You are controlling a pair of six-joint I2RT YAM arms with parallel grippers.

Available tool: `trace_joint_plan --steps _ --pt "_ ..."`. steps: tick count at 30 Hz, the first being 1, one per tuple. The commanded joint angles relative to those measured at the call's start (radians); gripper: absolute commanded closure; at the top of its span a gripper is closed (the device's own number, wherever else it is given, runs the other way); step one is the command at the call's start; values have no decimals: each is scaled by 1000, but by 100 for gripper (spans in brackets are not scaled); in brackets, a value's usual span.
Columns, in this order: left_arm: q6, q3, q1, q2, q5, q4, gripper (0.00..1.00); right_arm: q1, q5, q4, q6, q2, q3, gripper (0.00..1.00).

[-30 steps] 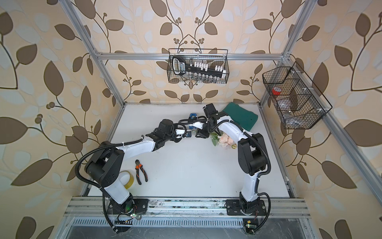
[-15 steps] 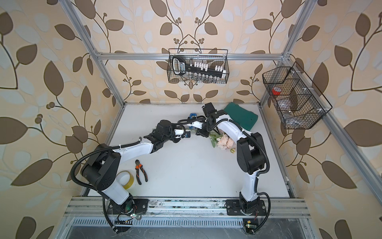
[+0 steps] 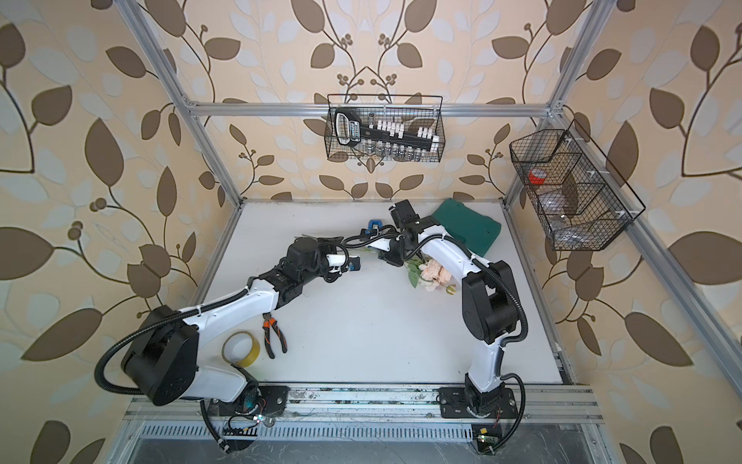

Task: Wrap bouquets with tape
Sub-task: Wrap the tape around the bouquet.

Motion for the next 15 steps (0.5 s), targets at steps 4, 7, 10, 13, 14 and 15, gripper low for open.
trace_joint_plan --steps 4,7,10,13,14,15 --pt "-66 -31 25 -239 166 -274 25 50 30 75 -75 -84 -87 100" --pt "-104 -20 66 -315 266 -394 25 59 67 141 -98 -123 -143 100" --pt "-128 70 116 -292 354 -570 26 62 90 209 -130 -173 -202 100" --pt "-136 178 156 -213 448 -746 14 71 123 326 -178 -234 -294 100" --pt "-137 207 164 -187 469 -771 12 77 142 369 -193 -256 -326 100" --pt "-155 235 173 -157 474 -775 13 81 154 414 -213 -276 -360 100"
